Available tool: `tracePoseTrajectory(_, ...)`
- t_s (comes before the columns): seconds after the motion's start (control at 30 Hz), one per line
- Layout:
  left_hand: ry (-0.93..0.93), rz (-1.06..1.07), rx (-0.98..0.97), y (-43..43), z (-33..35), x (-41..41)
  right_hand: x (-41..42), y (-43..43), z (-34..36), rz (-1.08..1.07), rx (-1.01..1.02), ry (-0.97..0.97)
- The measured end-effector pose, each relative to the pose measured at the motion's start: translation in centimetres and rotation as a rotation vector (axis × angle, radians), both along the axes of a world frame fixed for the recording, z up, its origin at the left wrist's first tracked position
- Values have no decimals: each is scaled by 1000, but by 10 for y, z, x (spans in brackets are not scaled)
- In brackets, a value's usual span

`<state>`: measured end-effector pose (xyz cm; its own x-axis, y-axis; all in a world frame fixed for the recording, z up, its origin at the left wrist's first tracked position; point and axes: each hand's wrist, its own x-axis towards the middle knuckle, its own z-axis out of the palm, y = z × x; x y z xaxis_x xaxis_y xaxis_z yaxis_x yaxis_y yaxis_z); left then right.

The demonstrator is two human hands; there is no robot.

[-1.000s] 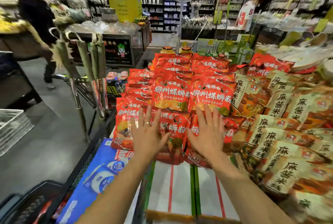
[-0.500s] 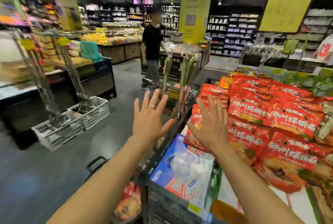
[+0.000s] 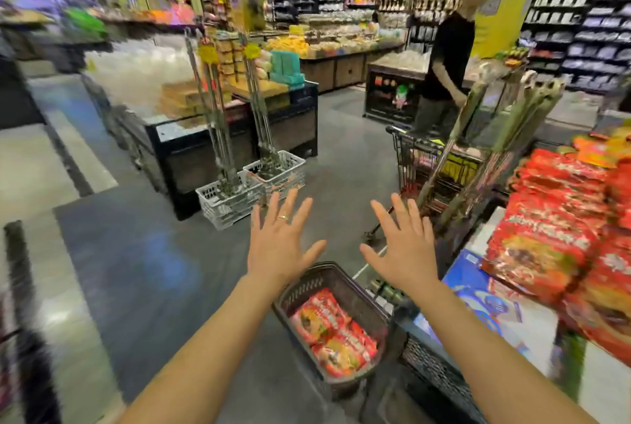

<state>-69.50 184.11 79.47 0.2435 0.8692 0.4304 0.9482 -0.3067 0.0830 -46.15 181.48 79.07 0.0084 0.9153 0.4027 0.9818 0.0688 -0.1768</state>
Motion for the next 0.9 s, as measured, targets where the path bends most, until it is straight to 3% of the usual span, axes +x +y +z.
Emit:
tracePoseTrajectory(0.53, 163, -150, -509, 226, -159, 39, -11, 190, -186, -179, -414, 284)
tracePoseTrajectory(0.9, 267, -319, -837, 335, -316, 77, 2, 226, -333, -473, -727, 558)
